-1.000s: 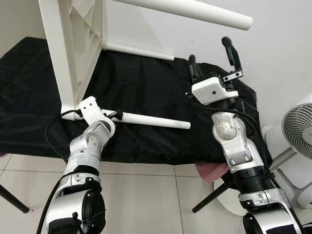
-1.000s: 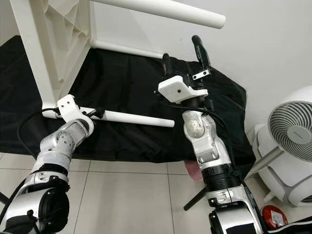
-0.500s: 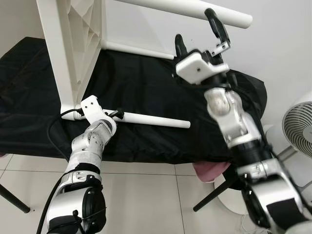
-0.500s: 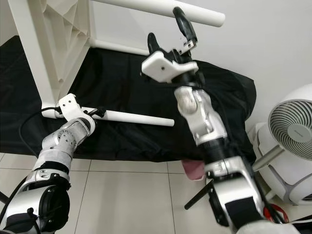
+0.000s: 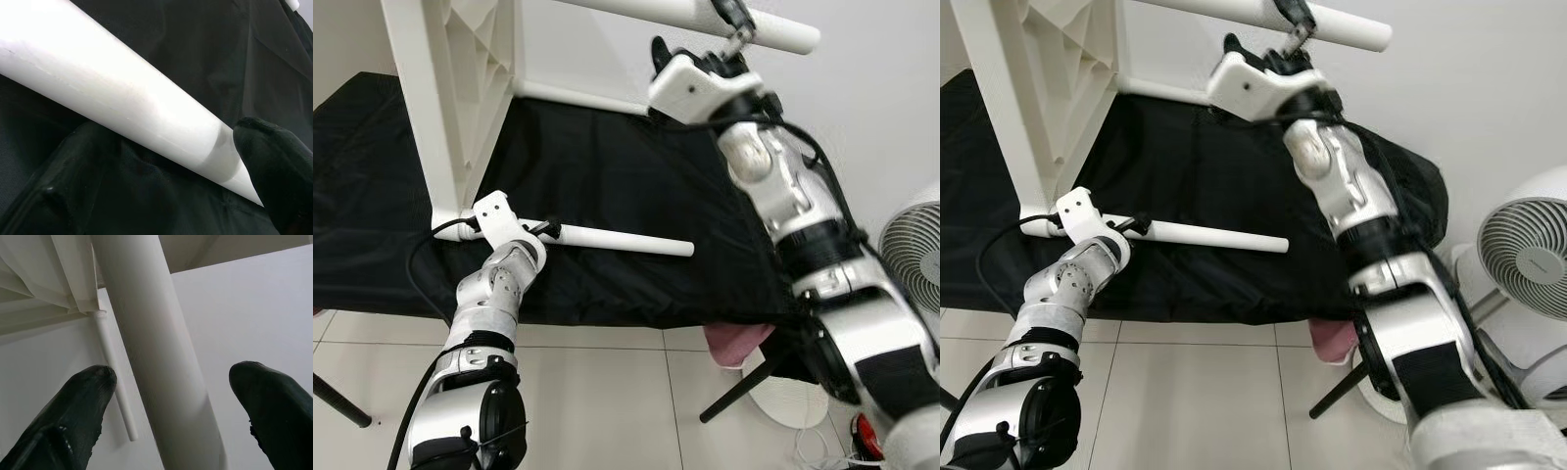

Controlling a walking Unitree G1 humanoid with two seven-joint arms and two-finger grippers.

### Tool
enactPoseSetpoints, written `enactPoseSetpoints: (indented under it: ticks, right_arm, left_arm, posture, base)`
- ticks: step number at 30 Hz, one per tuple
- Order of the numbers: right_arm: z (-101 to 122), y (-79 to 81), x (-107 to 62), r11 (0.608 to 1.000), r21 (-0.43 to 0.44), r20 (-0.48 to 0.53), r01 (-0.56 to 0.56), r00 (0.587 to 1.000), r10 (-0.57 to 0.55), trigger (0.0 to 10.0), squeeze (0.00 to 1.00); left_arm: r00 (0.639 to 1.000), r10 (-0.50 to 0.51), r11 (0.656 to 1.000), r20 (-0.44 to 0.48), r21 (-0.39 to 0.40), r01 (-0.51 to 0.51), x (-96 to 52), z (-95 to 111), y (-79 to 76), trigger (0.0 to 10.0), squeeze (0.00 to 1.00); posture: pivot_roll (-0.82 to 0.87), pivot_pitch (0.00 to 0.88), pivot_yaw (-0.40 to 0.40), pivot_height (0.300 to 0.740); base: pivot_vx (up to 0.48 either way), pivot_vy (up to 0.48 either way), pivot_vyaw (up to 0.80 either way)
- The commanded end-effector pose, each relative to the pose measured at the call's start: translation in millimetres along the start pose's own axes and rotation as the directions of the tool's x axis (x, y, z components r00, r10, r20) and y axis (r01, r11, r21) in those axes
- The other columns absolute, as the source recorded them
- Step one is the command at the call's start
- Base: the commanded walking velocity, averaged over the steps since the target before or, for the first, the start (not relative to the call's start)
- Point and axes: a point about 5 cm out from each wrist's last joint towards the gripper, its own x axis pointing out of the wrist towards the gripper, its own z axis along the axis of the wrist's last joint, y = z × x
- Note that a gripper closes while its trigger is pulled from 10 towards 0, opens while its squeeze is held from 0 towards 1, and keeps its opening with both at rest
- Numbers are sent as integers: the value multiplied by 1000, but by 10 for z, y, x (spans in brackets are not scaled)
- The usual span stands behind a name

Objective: Building children table

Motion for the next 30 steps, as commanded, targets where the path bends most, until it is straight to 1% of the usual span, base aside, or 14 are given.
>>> enactPoseSetpoints:
  ticks: [1,2,5,9,10,11,12,16,19,21,24,28,29,30]
  right_arm:
    - [-21,44,29,999,-22,-4,-45,999,45,10000,0]
    - [-21,44,29,999,-22,-4,-45,999,45,10000,0]
    - [25,44,145,996,-47,12,-79,997,79,10000,0]
    - [47,44,197,993,-61,13,-97,995,98,10000,0]
    - [56,35,230,992,-71,10,-103,995,104,7608,0]
    - [65,26,257,990,-83,9,-113,993,114,392,0]
    - [71,17,277,989,-90,7,-119,993,120,0,0]
    - [77,6,298,987,-102,10,-127,992,128,0,0]
    - [84,-50,345,984,-134,12,-115,993,118,0,0]
    - [84,-69,357,985,-136,12,-109,994,112,0,0]
    - [83,-97,367,986,-132,15,-100,995,103,0,0]
    - [46,-183,367,992,-107,6,-62,998,63,0,0]
    - [46,-183,367,992,-107,6,-62,998,63,0,0]
    - [17,-236,357,996,-86,-2,-38,999,38,0,0]
  left_arm:
    - [1000,-12,1000,-6,-1,12,-8,-37,-47,10000,0]
    - [1000,-12,1000,-6,-1,12,-8,-37,-47,10000,0]
    - [1000,-13,1000,-6,-2,13,-13,-49,-59,10000,0]
    - [1000,-14,1000,-7,-3,14,-14,-55,-64,10000,0]
    - [1000,-15,1000,-8,-4,15,-15,-59,-66,10000,0]
    - [1000,-15,1000,-9,-6,15,-15,-62,-70,10000,0]
    - [1000,-15,1000,-9,-7,15,-15,-64,-73,10000,0]
    - [1000,-17,1000,-11,-9,17,-17,-69,-80,10000,0]
    - [1000,-21,999,-23,-27,20,-17,-92,-92,10000,0]
    - [999,-22,999,-24,-35,21,-17,-96,-93,10000,0]
    - [999,-24,998,-28,-56,23,-12,-97,-98,10000,0]
    - [1000,-16,998,-16,-68,15,4,-56,-107,10000,0]
    - [1000,-16,998,-16,-68,15,4,-56,-107,10000,0]
    - [1000,-11,996,-6,-87,11,20,-24,-108,10000,0]
  posture:
    - [38,0,-128,740]
    - [38,0,-128,740]
    - [36,0,-129,740]
    - [37,0,-130,740]
    - [37,0,-130,740]
    - [36,0,-130,740]
    - [36,0,-130,740]
    - [34,0,-131,740]
    - [28,0,-130,740]
    - [27,0,-131,740]
    - [23,0,-129,740]
    - [19,0,-127,740]
    - [19,0,-127,740]
    - [17,0,-127,740]
  base:
    - [0,0,0]
    - [0,0,0]
    - [0,0,0]
    - [0,0,0]
    - [0,0,0]
    - [0,0,0]
    - [0,0,0]
    - [0,0,0]
    - [0,0,0]
    - [0,0,0]
    - [0,0,0]
    - [0,0,0]
    - [0,0,0]
    - [0,0,0]
